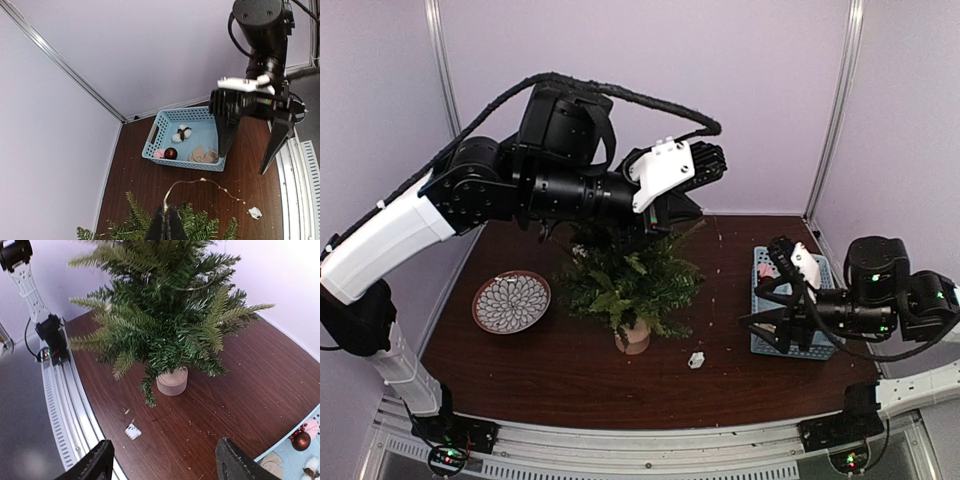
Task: Decorate the small christmas tree
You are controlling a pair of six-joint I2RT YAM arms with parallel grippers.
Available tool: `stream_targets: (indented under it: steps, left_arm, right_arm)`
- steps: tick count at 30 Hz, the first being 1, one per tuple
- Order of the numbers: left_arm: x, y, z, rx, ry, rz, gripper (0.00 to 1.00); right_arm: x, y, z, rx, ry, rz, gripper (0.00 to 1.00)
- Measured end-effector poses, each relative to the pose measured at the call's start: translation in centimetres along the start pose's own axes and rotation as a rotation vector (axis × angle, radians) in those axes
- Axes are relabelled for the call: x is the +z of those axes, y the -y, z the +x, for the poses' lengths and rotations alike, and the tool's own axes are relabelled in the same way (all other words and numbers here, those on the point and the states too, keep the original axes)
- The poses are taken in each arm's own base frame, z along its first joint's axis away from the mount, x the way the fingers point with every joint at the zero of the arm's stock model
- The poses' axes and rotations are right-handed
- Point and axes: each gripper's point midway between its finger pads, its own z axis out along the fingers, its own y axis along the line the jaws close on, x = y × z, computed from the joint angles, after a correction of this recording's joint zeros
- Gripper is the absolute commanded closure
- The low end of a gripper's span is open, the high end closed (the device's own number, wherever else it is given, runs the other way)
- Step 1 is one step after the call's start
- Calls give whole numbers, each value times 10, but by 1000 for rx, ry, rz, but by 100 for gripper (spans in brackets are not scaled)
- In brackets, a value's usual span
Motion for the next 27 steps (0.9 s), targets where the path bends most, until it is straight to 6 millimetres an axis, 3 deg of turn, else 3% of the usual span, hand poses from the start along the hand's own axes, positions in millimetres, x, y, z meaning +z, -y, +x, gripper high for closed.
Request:
stream_targets:
  steps: [6, 14, 21, 27]
  left_arm:
    - [-1, -4, -4, -16, 15, -11, 100]
    - [-1, -5, -5, -30, 21, -16, 100]
    - [-1, -6, -7, -35, 29, -21, 100]
    - [-1, -7, -8, -42, 35, -24, 100]
  right_arm:
    - [33, -11, 22, -34, -53, -41, 30]
    - [57, -18, 25, -71, -11, -65, 33]
    - [67, -11, 29, -61, 38, -20, 46]
    - [75, -11, 21, -55, 82, -12, 64]
